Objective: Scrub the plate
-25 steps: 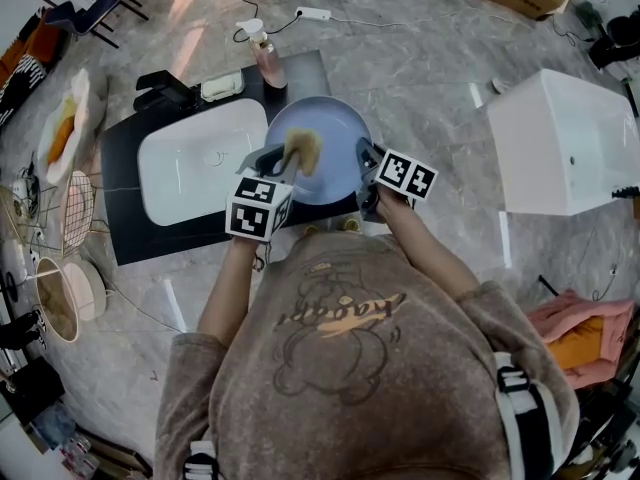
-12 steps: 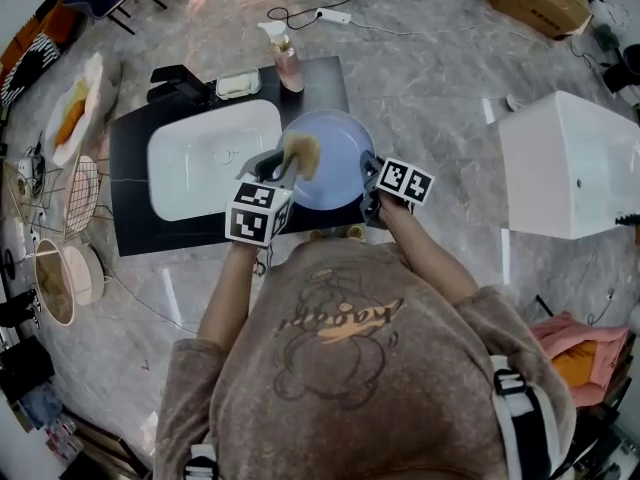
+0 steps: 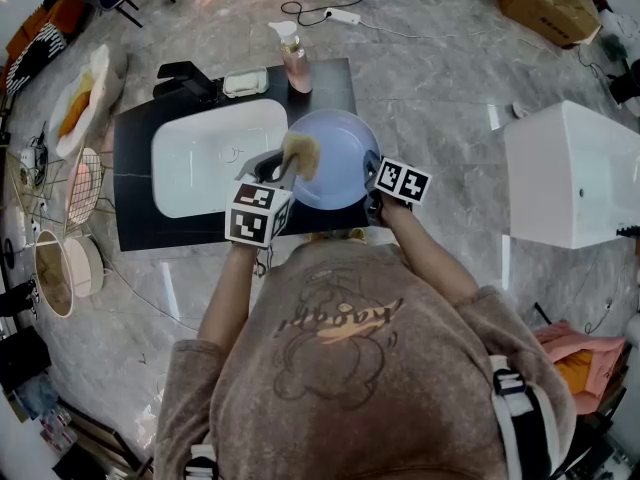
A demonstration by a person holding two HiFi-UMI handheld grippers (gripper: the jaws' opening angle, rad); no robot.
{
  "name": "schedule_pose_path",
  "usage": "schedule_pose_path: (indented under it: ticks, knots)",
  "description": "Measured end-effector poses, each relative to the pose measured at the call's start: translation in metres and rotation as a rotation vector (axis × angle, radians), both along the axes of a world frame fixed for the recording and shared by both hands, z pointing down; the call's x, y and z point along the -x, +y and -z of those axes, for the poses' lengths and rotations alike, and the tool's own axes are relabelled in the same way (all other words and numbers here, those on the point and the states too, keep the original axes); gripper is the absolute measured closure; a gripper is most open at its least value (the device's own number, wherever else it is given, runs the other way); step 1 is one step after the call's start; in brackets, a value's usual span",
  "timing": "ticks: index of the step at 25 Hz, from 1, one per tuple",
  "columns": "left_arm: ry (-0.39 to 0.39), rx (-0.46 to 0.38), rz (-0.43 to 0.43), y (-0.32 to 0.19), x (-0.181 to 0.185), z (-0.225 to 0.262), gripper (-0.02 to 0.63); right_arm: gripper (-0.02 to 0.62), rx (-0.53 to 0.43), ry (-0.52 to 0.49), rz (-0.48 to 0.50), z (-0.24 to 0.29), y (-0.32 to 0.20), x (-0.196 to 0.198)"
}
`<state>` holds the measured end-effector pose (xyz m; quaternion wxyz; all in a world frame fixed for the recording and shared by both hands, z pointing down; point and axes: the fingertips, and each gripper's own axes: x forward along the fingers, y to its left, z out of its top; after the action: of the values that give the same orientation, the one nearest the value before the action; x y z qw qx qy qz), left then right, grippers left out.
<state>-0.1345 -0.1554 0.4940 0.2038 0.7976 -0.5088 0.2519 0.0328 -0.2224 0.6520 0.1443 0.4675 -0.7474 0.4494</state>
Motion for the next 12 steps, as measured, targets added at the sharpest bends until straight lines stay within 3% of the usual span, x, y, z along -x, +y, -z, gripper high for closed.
schedule_pose_path:
  ticks: [5,12]
  knots:
    - [0.01,0.004,-0.002,-0.0027,0.0012,-0.0014,0.543,0.526,-0.003,0.05,0.026,-0.0045,-0.0026,0.003]
    - [0.027,0.002,-0.006,-0.0082,-0.0021,-0.0014,0.543,0.414,-0.004,0.076,0.088,-0.0066,0.0001,0.0083]
